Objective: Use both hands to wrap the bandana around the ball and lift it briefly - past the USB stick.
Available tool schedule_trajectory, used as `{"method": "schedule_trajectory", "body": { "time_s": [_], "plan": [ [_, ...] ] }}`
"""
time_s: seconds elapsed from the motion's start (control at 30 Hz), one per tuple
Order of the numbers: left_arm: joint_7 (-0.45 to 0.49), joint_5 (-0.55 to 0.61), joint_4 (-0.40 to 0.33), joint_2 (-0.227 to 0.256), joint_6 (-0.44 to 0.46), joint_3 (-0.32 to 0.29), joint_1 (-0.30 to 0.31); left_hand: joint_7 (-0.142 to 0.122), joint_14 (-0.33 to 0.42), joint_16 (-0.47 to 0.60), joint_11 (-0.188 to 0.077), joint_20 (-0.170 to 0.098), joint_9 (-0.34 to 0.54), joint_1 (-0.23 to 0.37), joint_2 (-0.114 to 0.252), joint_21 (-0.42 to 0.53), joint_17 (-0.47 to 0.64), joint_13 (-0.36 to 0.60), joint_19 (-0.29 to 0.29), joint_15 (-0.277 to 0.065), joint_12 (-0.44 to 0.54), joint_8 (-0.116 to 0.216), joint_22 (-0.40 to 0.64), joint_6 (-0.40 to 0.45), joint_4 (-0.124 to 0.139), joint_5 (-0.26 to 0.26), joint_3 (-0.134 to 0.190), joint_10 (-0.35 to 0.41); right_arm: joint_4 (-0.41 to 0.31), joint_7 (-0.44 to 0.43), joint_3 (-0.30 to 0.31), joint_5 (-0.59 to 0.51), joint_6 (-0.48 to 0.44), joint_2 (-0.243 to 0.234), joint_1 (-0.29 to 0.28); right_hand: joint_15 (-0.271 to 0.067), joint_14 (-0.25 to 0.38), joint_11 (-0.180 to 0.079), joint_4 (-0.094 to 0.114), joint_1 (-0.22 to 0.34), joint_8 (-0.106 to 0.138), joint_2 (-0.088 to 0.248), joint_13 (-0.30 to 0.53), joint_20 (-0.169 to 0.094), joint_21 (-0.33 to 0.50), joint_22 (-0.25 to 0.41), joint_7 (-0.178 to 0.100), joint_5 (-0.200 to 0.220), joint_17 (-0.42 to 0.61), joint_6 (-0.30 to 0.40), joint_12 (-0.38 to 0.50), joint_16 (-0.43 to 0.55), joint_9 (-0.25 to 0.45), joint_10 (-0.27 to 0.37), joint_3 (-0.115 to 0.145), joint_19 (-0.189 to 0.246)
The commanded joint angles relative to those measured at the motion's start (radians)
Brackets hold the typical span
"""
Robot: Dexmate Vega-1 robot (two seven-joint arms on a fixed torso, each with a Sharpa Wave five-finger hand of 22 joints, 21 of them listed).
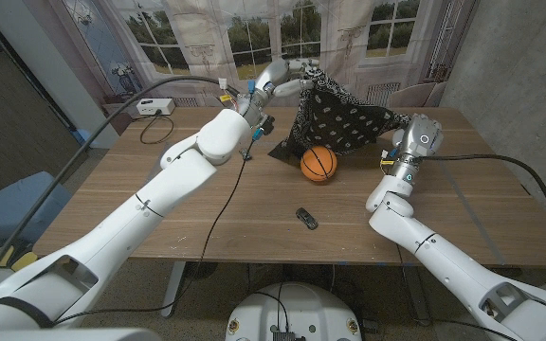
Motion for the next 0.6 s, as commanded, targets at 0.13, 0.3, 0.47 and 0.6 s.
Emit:
{"method": "schedule_trajectory", "body": {
  "time_s": [0.13, 0.3, 0.47, 0.6],
  "plan": [
    [-0.294, -0.130, -0.051, 0.077, 0.068, 0.065, -0.115, 0.102, -0.021, -0.003, 0.015, 0.010, 0.026, -0.002, -0.002, -0.002, 0.006, 0.004, -0.018, 0.005, -0.004, 0.019, 0.006, 0.083, 0.004, 0.014, 0.019, -0.013, -0.134, 0.145, -0.025, -0.053, 0.110, -0.238, -0.142, -0.128, -0.111, -0.059, -0.028, 0.001, 0.011, -0.001, -0.014, -0.001, 0.008, -0.001, -0.072, 0.005, -0.030, 0.038, -0.054, -0.089, -0.007, -0.100, 0.026, -0.034],
    [-0.432, -0.143, -0.065, 0.125, 0.150, 0.104, -0.211, 0.102, -0.047, -0.007, 0.034, 0.022, 0.055, -0.007, 0.007, -0.009, 0.010, 0.006, -0.047, 0.022, -0.015, 0.025, 0.009, 0.046, 0.009, 0.017, 0.035, -0.046, -0.210, 0.293, -0.060, -0.100, 0.142, -0.367, -0.161, -0.129, -0.222, -0.089, -0.032, -0.010, 0.014, -0.009, -0.027, -0.008, 0.009, -0.006, -0.100, 0.006, -0.051, 0.040, -0.112, -0.154, -0.015, -0.198, 0.009, -0.052],
    [-0.545, -0.136, -0.069, 0.155, 0.211, 0.144, -0.298, 0.099, -0.063, -0.009, 0.038, 0.027, 0.049, -0.012, 0.011, -0.013, 0.012, 0.007, -0.066, 0.032, -0.016, 0.017, 0.010, 0.030, 0.012, 0.016, 0.040, -0.052, -0.251, 0.394, -0.070, -0.135, 0.137, -0.416, -0.168, -0.135, -0.240, -0.102, -0.033, -0.014, 0.015, -0.011, -0.031, -0.014, 0.011, -0.008, -0.110, 0.008, -0.057, 0.042, -0.127, -0.167, -0.018, -0.218, 0.004, -0.051],
    [-0.622, -0.132, -0.066, 0.167, 0.251, 0.175, -0.356, 0.094, -0.065, -0.007, 0.044, 0.029, 0.047, -0.017, 0.013, -0.013, 0.013, 0.008, -0.070, 0.037, -0.016, 0.011, 0.011, 0.014, 0.015, 0.014, 0.042, -0.056, -0.265, 0.437, -0.062, -0.146, 0.145, -0.433, -0.175, -0.136, -0.245, -0.105, -0.032, -0.017, 0.016, -0.012, -0.034, -0.014, 0.013, -0.009, -0.117, 0.009, -0.062, 0.046, -0.135, -0.172, -0.020, -0.228, 0.002, -0.049]
  ]
}}
